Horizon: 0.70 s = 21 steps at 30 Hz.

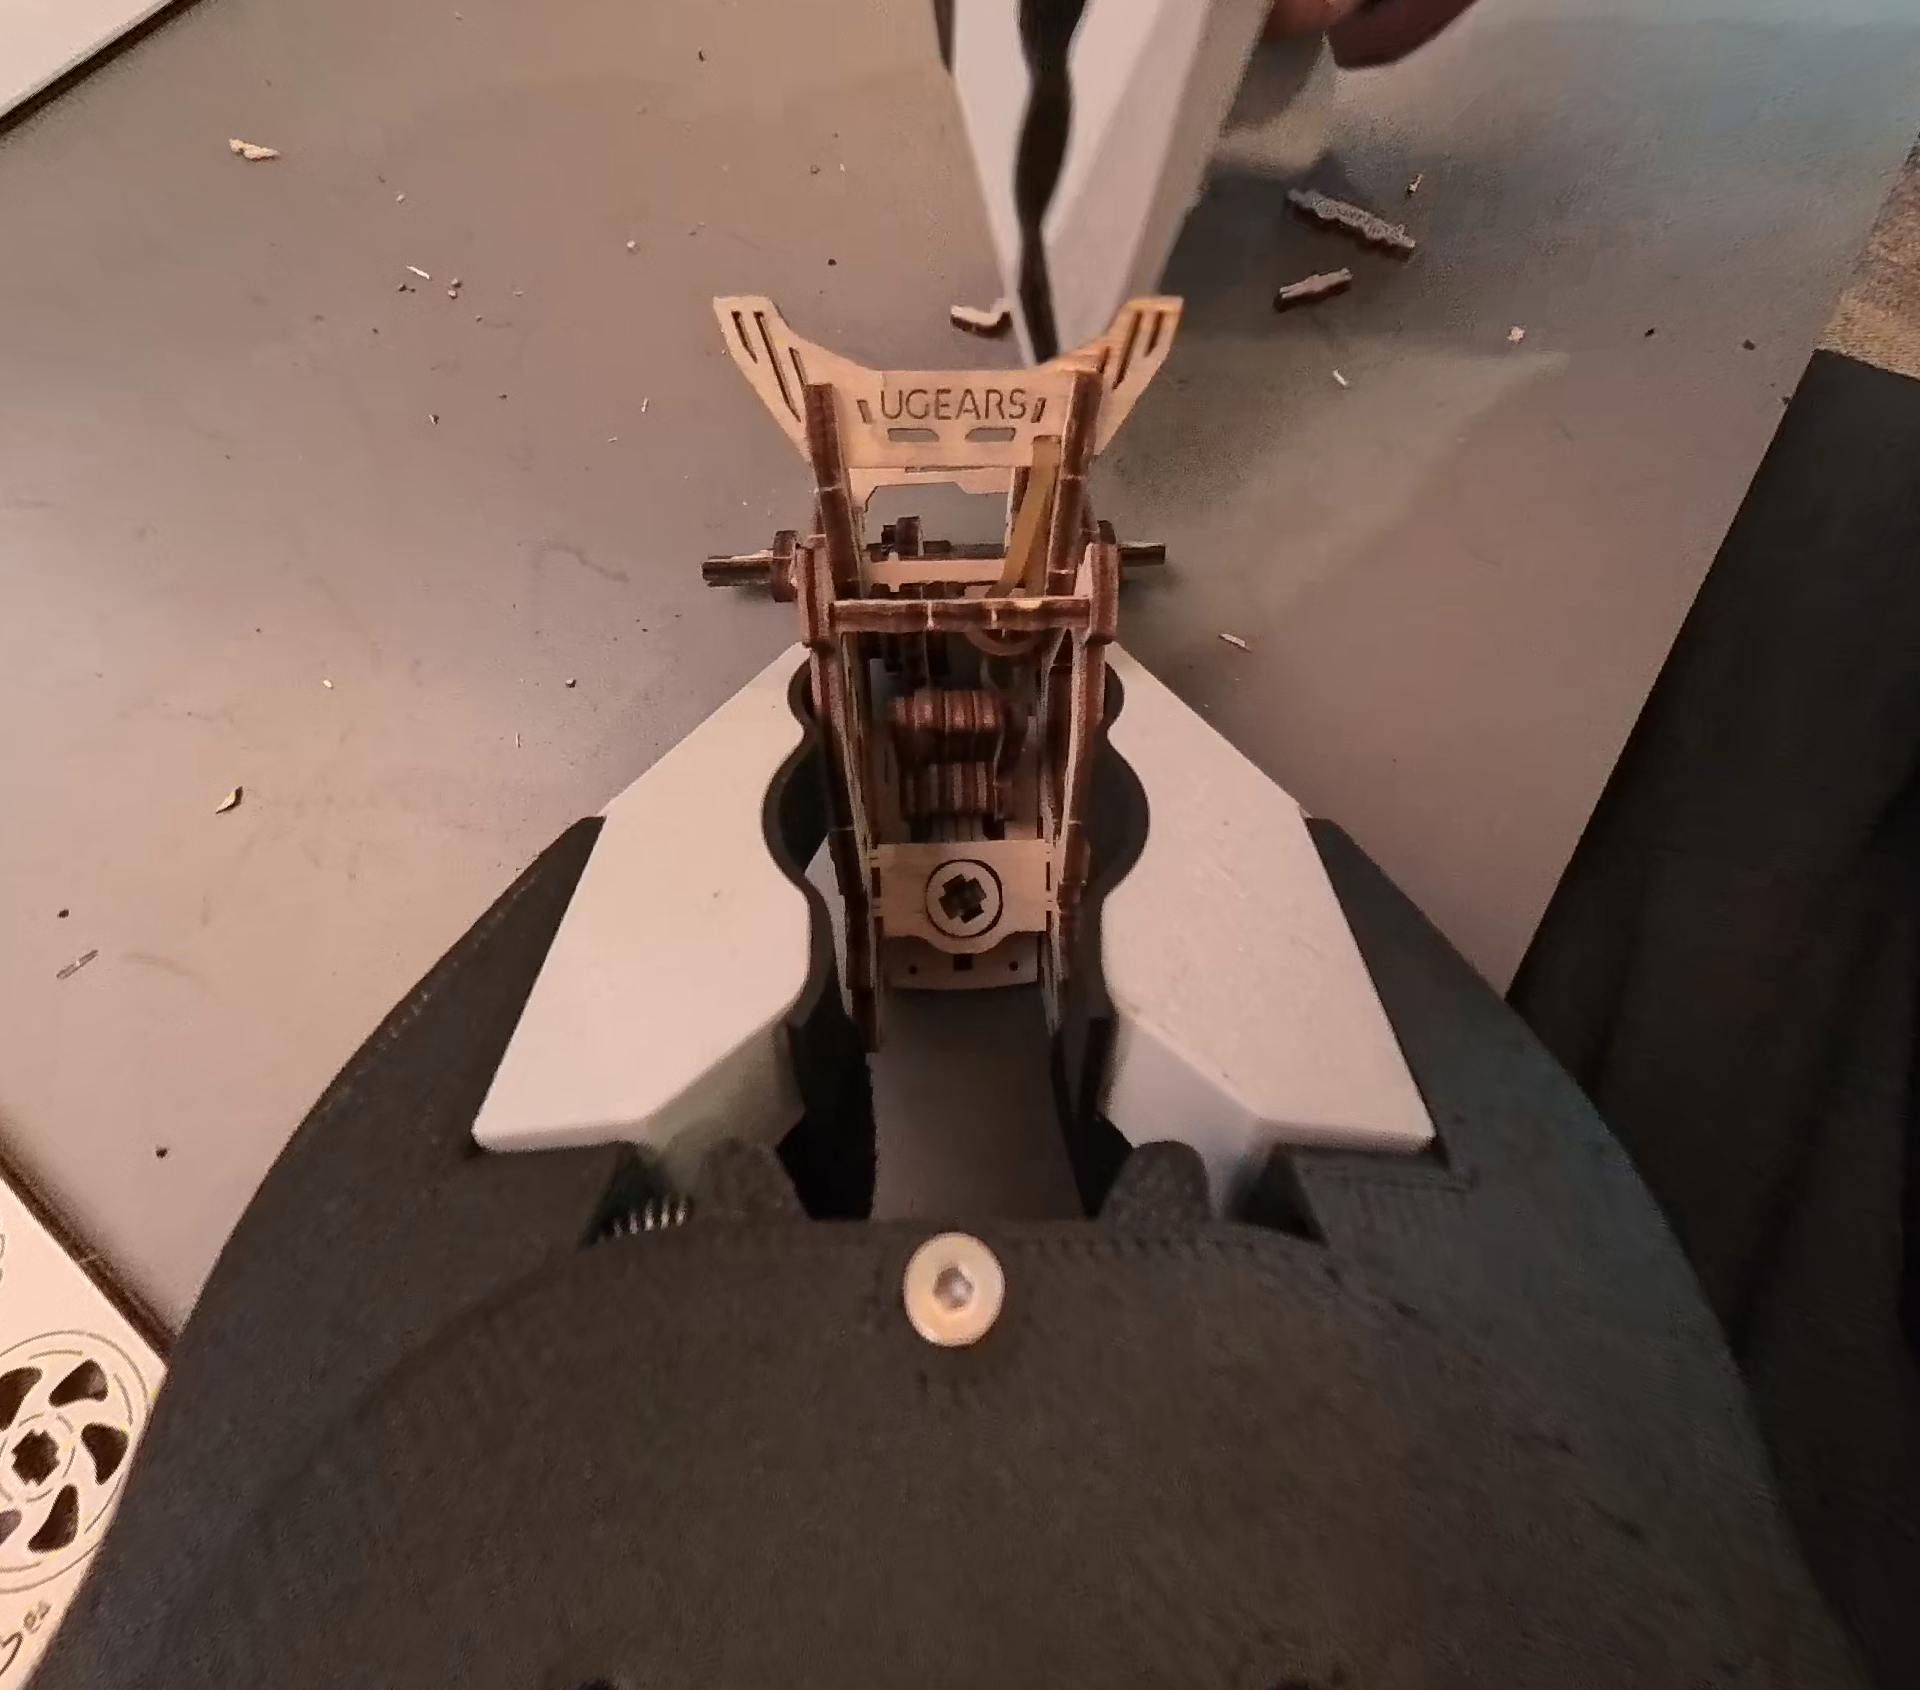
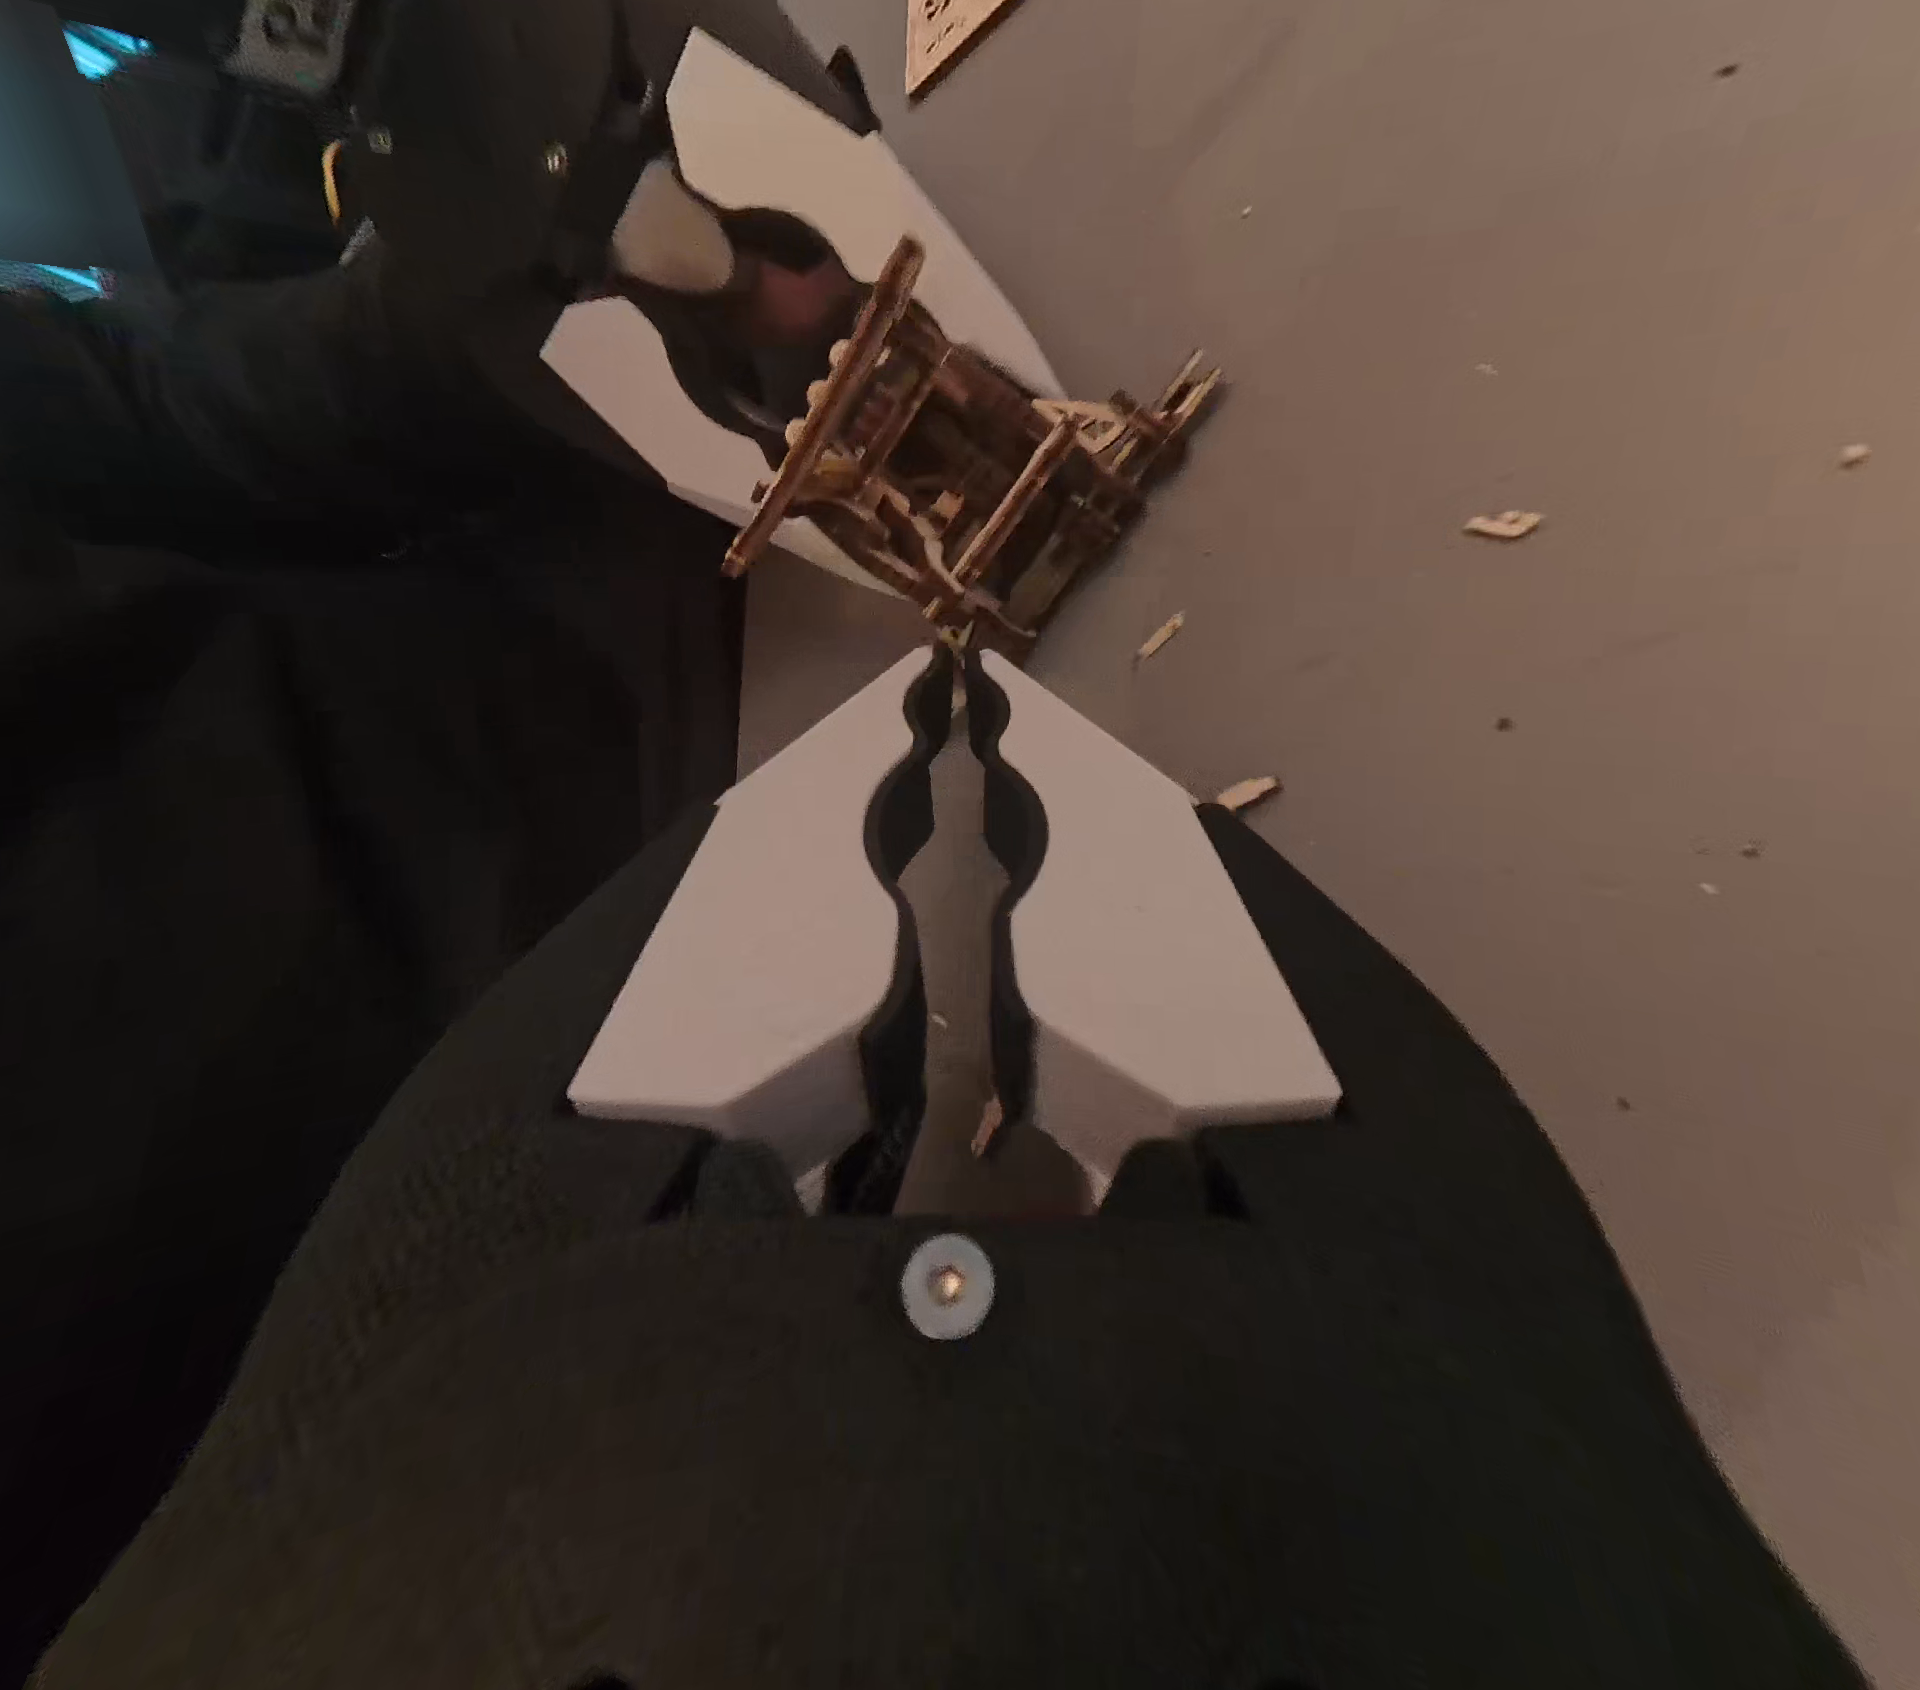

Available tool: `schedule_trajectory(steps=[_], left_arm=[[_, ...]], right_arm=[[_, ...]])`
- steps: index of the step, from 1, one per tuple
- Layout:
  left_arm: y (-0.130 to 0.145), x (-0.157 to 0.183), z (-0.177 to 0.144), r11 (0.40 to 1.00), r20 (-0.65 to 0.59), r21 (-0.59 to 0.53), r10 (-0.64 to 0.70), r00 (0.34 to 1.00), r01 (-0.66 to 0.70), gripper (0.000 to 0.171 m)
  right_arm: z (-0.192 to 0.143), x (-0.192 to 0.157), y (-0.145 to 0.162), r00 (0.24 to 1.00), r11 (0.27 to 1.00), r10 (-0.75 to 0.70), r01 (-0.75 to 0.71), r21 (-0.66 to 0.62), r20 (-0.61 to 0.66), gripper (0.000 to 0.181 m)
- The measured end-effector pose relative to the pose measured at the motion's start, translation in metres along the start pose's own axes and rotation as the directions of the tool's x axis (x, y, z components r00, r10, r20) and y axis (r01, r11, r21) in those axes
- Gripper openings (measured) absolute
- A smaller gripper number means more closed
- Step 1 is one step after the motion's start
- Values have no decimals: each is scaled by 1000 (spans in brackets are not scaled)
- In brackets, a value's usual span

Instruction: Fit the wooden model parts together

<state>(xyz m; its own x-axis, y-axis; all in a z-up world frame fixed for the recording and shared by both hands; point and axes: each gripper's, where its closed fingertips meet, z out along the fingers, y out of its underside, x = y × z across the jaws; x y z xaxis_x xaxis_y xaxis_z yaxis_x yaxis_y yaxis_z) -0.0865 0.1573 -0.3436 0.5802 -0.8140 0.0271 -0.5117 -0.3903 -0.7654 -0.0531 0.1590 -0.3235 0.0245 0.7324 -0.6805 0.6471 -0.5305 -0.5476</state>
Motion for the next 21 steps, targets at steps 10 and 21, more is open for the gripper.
schedule_trajectory(steps=[10, 21], left_arm=[[0, 0, 0, 1000, 11, -1, 12, 1000, -12, 44], [1, -2, 0, 1000, 27, -5, 9, 1000, -9, 43]], right_arm=[[8, -2, -3, 988, 989, -99, 111, 100, -117, 0], [11, -2, -3, 976, 992, -105, 117, 51, -190, 0]])
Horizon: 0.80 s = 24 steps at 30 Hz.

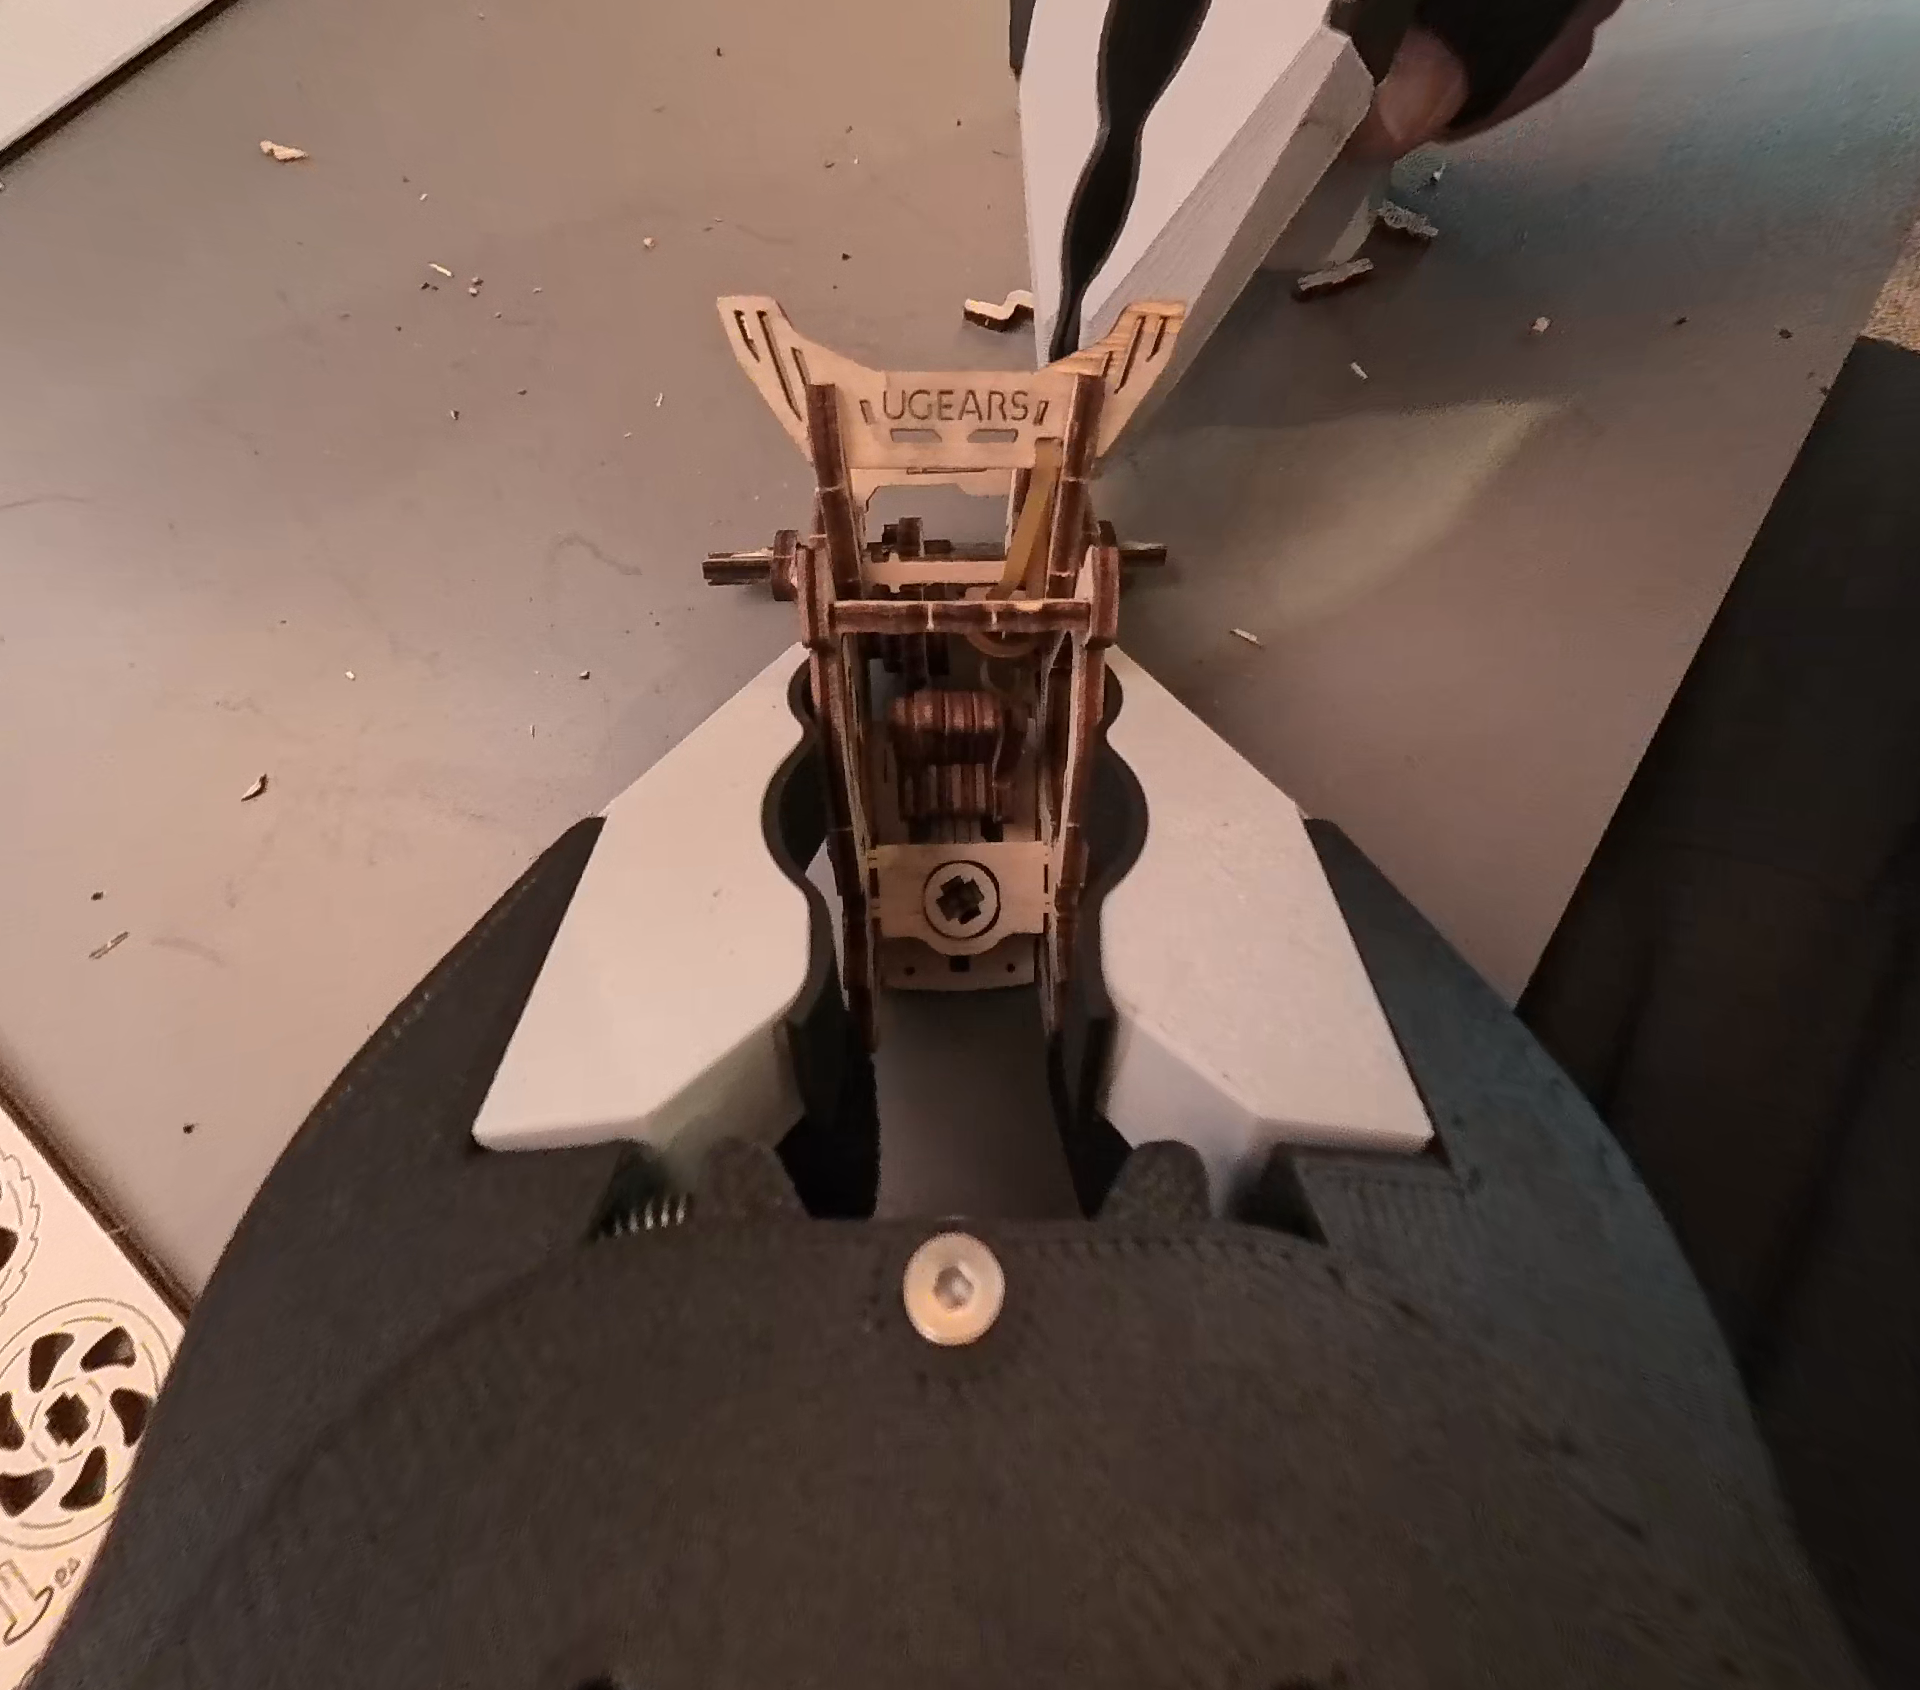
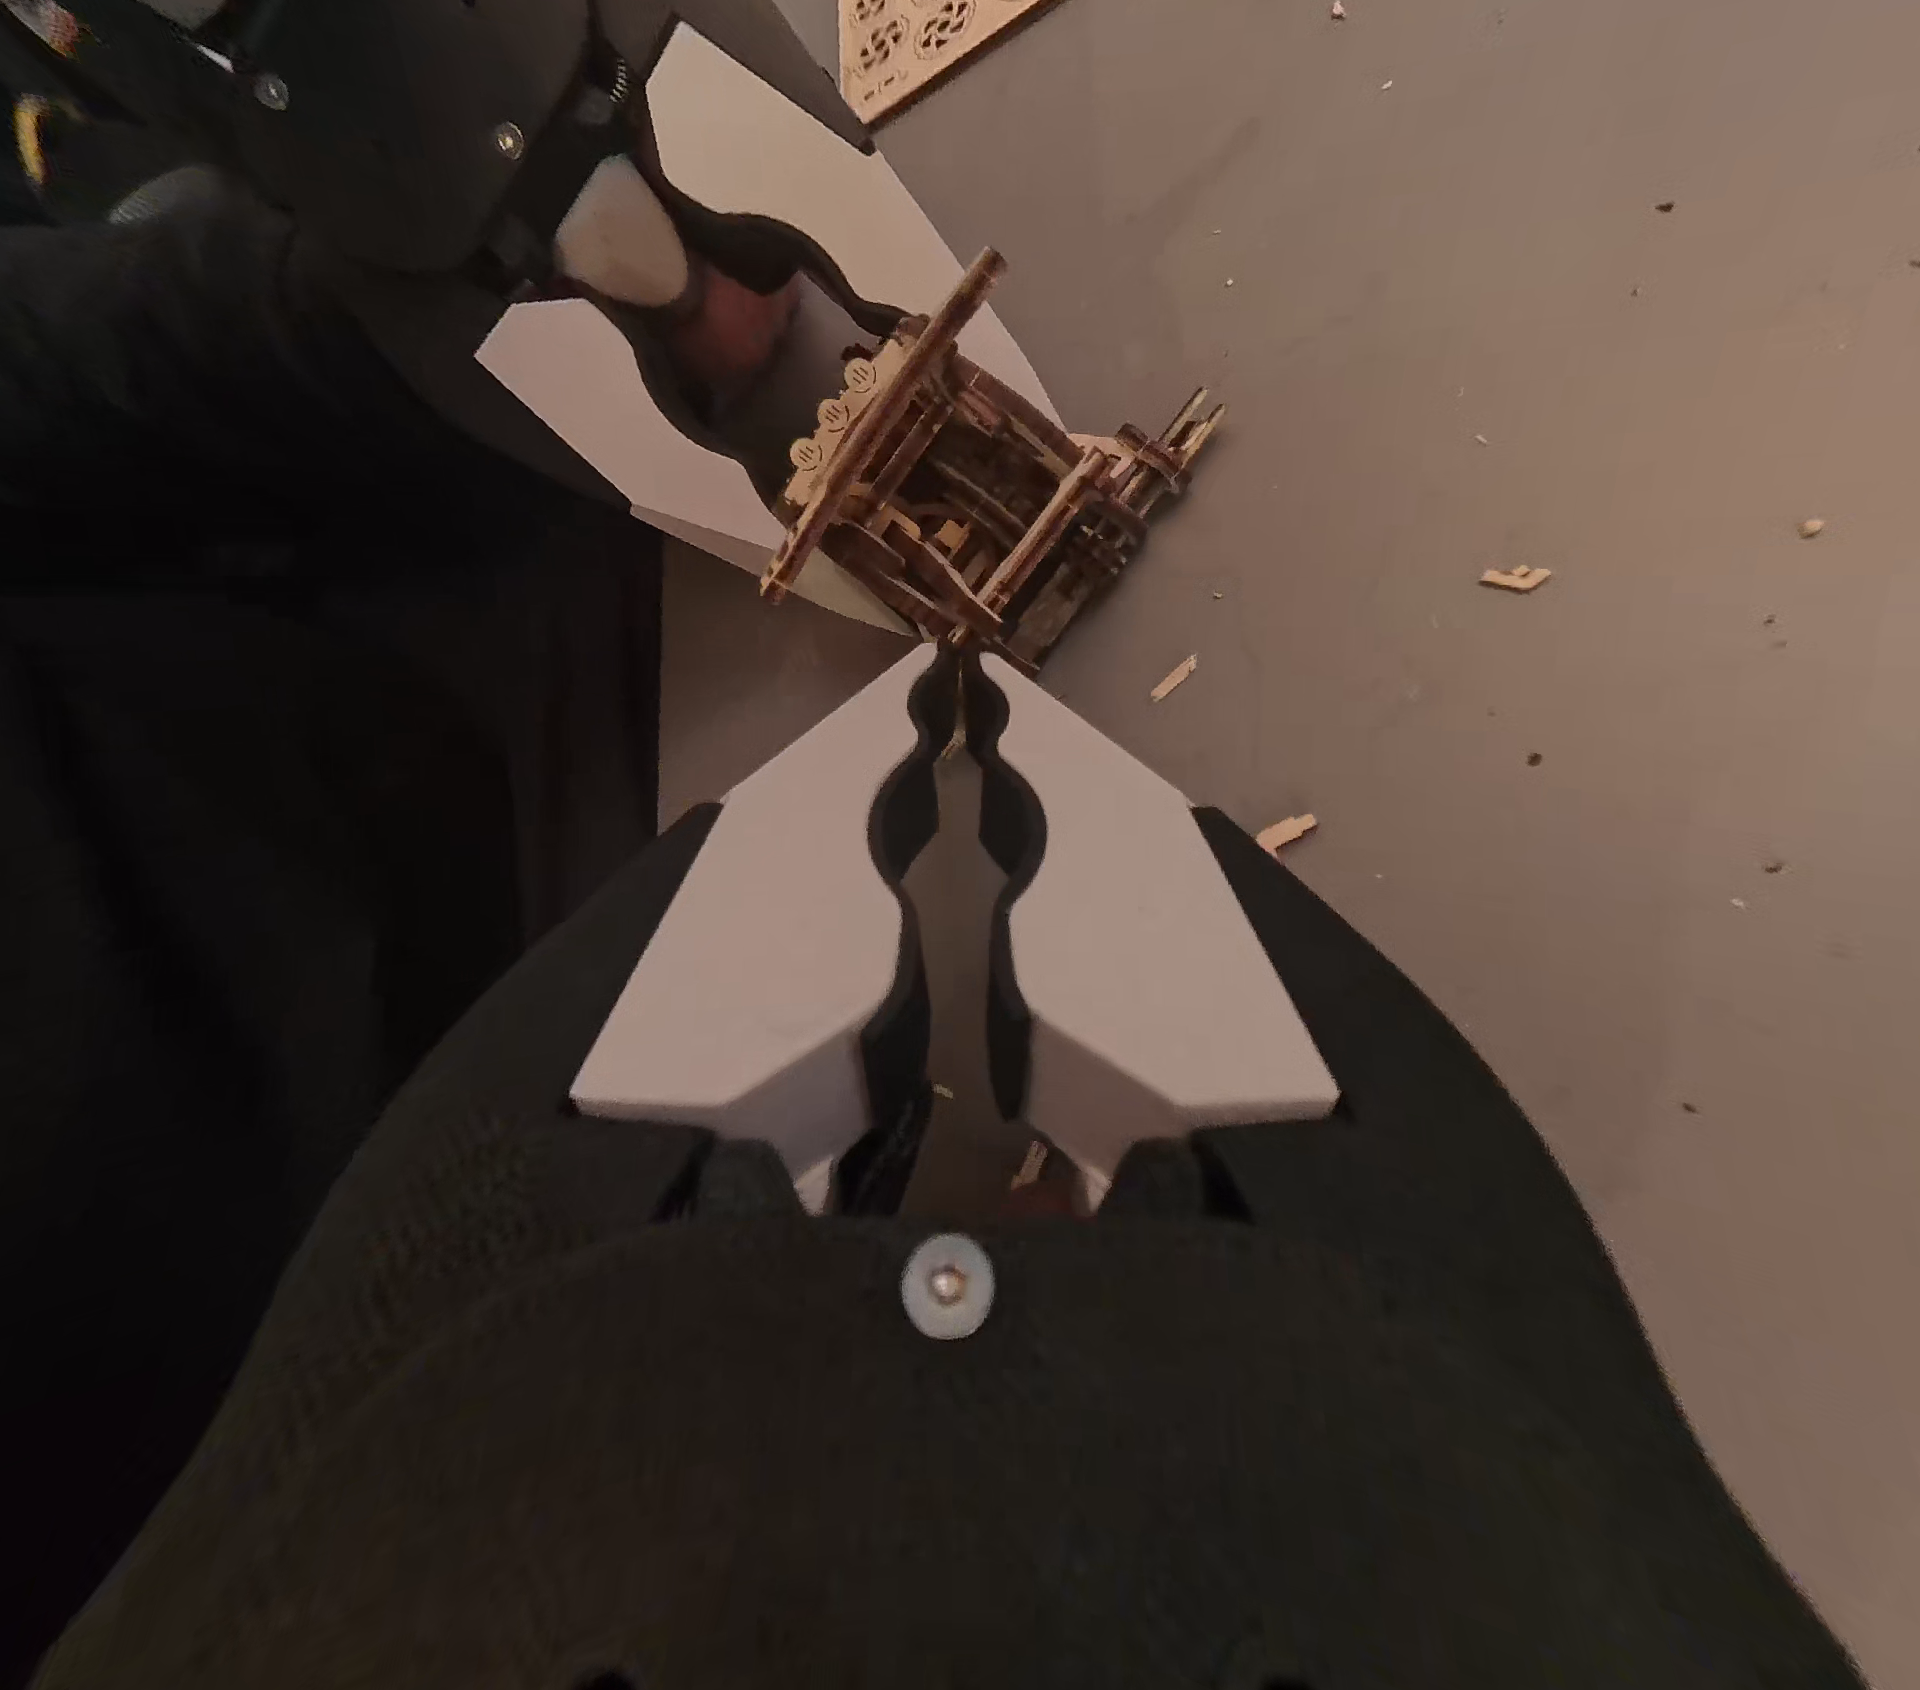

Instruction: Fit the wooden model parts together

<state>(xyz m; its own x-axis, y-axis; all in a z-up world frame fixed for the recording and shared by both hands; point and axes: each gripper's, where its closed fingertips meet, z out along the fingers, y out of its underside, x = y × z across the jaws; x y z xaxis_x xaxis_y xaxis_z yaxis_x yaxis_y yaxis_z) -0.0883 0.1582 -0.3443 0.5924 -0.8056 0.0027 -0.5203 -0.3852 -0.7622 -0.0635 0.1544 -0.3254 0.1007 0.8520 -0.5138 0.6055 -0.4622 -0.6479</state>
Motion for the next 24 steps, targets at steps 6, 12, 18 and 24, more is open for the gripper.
schedule_trajectory(steps=[6, 12, 18, 24], left_arm=[[0, 0, 0, 1000, 3, -1, -7, 1000, 7, 43], [1, -1, -1, 1000, 1, -2, -14, 1000, 14, 43], [0, -3, -1, 1000, 5, 2, -27, 1000, 27, 43], [-1, -2, 0, 1000, -3, 4, -30, 1000, 30, 43]], right_arm=[[1, 0, 1, 1000, 999, -2, 2, -51, 3, 0], [2, 0, 1, 1000, 999, -9, 8, -42, -18, 0], [1, 5, -1, 986, 991, -130, 126, -43, -105, 0], [-4, 1, -4, 943, 964, -265, 265, -27, -202, 6]])
